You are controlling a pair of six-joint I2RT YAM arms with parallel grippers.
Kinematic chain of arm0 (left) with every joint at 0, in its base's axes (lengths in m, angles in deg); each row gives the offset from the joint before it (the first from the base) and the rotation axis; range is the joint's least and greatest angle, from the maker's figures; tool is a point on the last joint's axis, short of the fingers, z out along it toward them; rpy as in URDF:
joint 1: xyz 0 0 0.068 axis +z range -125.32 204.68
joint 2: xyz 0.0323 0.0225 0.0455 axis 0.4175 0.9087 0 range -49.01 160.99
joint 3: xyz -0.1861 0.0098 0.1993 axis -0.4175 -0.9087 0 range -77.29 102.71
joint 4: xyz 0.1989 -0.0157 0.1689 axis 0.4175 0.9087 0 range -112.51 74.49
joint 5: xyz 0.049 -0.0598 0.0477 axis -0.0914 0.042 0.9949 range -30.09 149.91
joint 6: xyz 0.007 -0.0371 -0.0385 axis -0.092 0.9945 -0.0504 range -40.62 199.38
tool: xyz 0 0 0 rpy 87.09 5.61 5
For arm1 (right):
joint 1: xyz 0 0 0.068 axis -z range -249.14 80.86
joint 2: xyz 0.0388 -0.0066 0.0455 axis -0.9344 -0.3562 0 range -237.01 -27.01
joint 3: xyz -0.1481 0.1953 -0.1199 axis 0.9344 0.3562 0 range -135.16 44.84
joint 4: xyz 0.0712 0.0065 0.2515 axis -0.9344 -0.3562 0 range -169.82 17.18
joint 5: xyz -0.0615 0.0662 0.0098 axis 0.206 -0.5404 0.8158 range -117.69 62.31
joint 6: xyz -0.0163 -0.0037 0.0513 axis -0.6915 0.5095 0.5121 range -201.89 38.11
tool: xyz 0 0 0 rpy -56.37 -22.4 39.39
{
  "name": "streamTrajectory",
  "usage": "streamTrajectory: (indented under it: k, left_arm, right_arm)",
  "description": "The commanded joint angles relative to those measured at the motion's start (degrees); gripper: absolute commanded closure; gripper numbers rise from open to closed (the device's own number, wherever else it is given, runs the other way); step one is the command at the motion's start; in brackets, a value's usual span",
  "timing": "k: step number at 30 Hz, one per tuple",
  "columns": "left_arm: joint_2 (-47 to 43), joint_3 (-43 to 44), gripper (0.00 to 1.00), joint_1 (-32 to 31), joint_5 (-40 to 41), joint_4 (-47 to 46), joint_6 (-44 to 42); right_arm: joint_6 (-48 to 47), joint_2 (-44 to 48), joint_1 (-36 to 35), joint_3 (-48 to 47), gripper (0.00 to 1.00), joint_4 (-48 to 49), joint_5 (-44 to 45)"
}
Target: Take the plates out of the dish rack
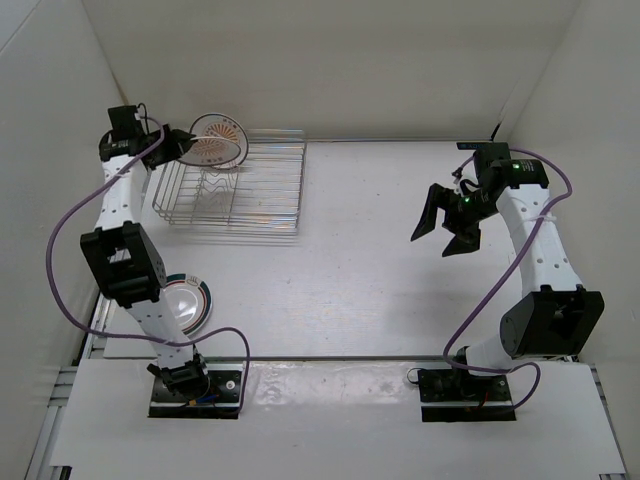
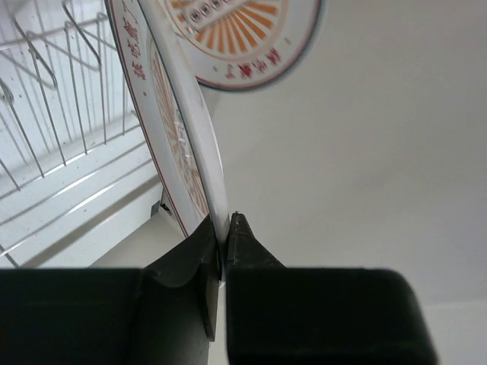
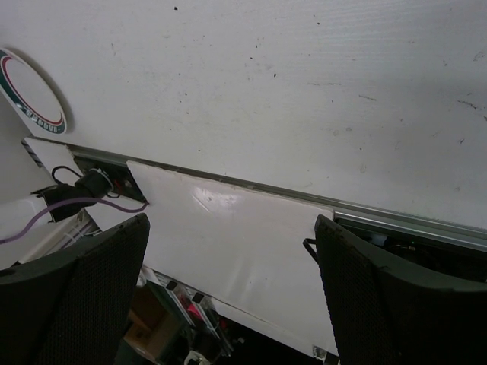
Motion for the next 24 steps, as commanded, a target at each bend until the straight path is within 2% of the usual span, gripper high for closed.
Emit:
streamTrajectory:
  k: [1,2,3,4,5,6,7,8,9,10,11,12,13,15,16,18,19,21,22,24]
  left_arm:
    - [-11.83,4.32,1.00,-0.20,3.56,5.15,-1.10]
    - [-12.20,5.19,1.00,-0.38,3.47,8.03,-2.43]
    - [-12.56,9.81,1.00,-1.33,3.38,9.89,-8.10]
    - [-12.21,11.77,1.00,-1.87,3.64,16.35,-10.76]
    - [-11.77,13.70,1.00,-2.74,3.82,18.50,-13.57]
    - [-11.77,18.33,1.00,-4.32,5.12,20.52,-22.74]
    - [-11.68,19.25,1.00,-6.68,5.66,22.11,-26.05]
    - [-12.20,20.04,1.00,-9.14,6.97,29.17,-28.43]
    - [-12.64,19.01,1.00,-10.82,8.72,31.42,-34.37]
    - [-15.00,17.78,1.00,-16.41,10.65,35.79,-36.35]
    - [-15.98,15.24,1.00,-18.29,11.98,36.71,-40.37]
    - [-16.94,12.69,1.00,-20.48,17.04,37.93,-44.32]
    - [-19.48,11.28,1.00,-27.47,22.31,41.17,-47.41]
    - [-20.82,5.75,1.00,-32.17,29.52,42.51,-51.63]
    - [-21.69,4.77,1.00,-38.72,34.70,45.39,-53.57]
    - [-21.70,1.17,1.00,-42.90,41.57,47.08,-55.43]
    - [-21.35,0.55,1.00,-47.79,46.92,48.74,-59.09]
    - [-18.46,-0.69,1.00,-50.99,52.47,52.25,-62.54]
    - [-17.58,-0.78,1.00,-56.05,55.21,54.36,-63.25]
    - [-16.61,-4.36,1.00,-57.94,56.29,54.38,-63.61]
  right_arm:
    - [-1.25,0.11,0.24,0.18,0.10,-4.11,-1.80]
    - [-1.25,0.11,0.24,0.27,0.10,-4.02,-1.71]
    - [-1.51,0.11,0.15,0.45,0.10,-4.02,-1.80]
    - [-1.25,0.02,0.24,0.62,0.10,-3.93,-2.15]
    - [-1.33,0.02,0.24,0.80,0.10,-4.02,-2.15]
    - [-1.42,-0.06,0.24,0.89,0.10,-3.85,-2.41]
    - [-1.42,-0.24,0.06,1.23,0.10,-3.85,-2.50]
    - [-1.42,-0.15,0.06,1.41,0.10,-3.76,-2.76]
    - [-1.51,-0.59,0.06,1.50,0.10,-3.84,-3.12]
    - [-1.51,-0.59,0.06,1.94,0.10,-3.76,-3.38]
    - [-1.42,-0.68,0.06,2.03,0.10,-3.67,-3.73]
    - [-1.60,-0.85,-0.03,1.94,0.10,-3.58,-3.82]
    - [-1.60,-0.94,0.06,2.29,0.10,-3.76,-3.91]
    - [-1.51,-0.86,0.06,2.56,0.10,-3.85,-4.17]
    - [-1.60,-0.86,-0.03,2.73,0.10,-3.93,-4.09]
    - [-1.60,-1.03,-0.03,3.08,0.10,-3.93,-4.52]
    - [-1.60,-1.12,-0.03,3.08,0.10,-3.93,-4.70]
    - [-1.60,-1.29,-0.11,3.61,0.10,-3.85,-5.31]
    - [-1.60,-1.30,-0.11,3.79,0.10,-3.85,-5.58]
    - [-1.68,-1.04,-0.20,4.23,0.10,-3.85,-5.76]
